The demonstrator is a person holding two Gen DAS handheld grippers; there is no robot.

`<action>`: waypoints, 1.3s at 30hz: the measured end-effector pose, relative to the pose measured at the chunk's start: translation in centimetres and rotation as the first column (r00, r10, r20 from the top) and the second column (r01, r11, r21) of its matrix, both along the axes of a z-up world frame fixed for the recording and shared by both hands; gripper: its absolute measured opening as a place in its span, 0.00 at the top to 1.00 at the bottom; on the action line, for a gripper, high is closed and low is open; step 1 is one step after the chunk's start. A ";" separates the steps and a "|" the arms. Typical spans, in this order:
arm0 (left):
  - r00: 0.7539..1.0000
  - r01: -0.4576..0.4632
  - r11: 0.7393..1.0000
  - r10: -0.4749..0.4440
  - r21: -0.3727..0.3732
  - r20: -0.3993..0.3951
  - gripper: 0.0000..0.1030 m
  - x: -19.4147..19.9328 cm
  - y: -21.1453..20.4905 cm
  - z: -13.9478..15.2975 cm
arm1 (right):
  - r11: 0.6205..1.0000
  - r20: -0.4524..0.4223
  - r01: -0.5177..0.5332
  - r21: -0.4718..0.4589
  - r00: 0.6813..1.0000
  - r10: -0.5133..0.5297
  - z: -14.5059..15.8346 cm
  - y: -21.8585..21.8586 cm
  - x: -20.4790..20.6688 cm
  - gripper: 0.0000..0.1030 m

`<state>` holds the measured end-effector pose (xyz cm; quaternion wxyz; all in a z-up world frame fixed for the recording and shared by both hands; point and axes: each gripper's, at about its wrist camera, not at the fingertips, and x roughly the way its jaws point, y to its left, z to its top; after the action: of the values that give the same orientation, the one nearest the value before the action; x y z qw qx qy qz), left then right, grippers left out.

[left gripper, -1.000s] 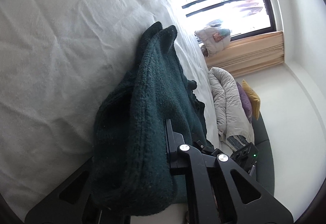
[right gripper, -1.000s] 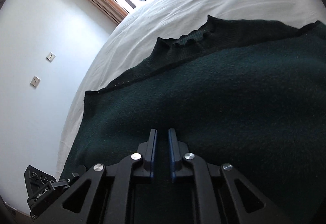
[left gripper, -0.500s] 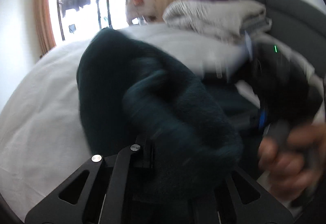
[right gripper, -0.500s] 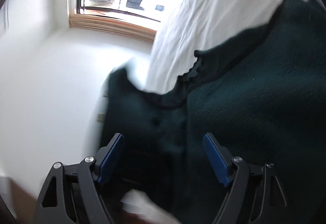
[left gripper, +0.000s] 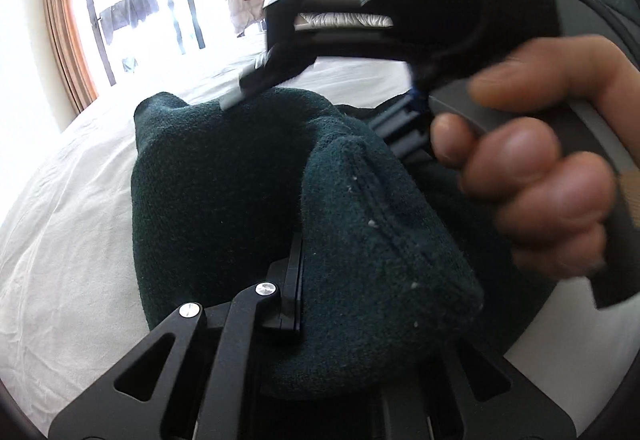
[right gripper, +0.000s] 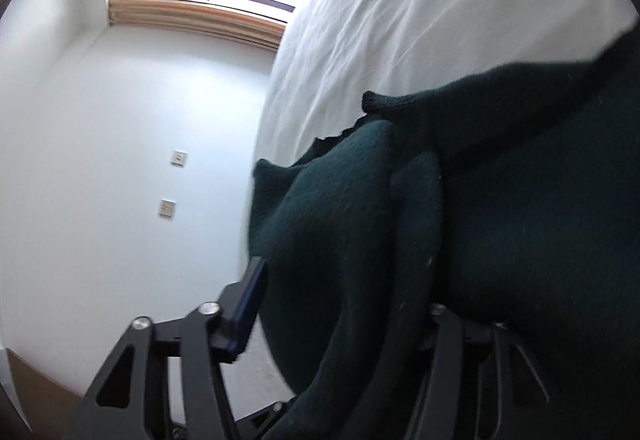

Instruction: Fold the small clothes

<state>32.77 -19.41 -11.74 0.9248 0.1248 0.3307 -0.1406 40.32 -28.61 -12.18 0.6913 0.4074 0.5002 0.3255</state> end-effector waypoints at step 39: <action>0.943 0.329 0.912 -0.333 0.244 -0.027 0.75 -8.3 -8.4 0.7 | 0.949 0.143 0.159 -0.273 0.982 -0.123 0.6 -13.1 -6.3 0.50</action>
<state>24.50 -27.78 -11.00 0.8677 0.2931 0.3125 -0.2521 33.98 -41.68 -11.55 0.7936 0.3181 0.4673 0.2251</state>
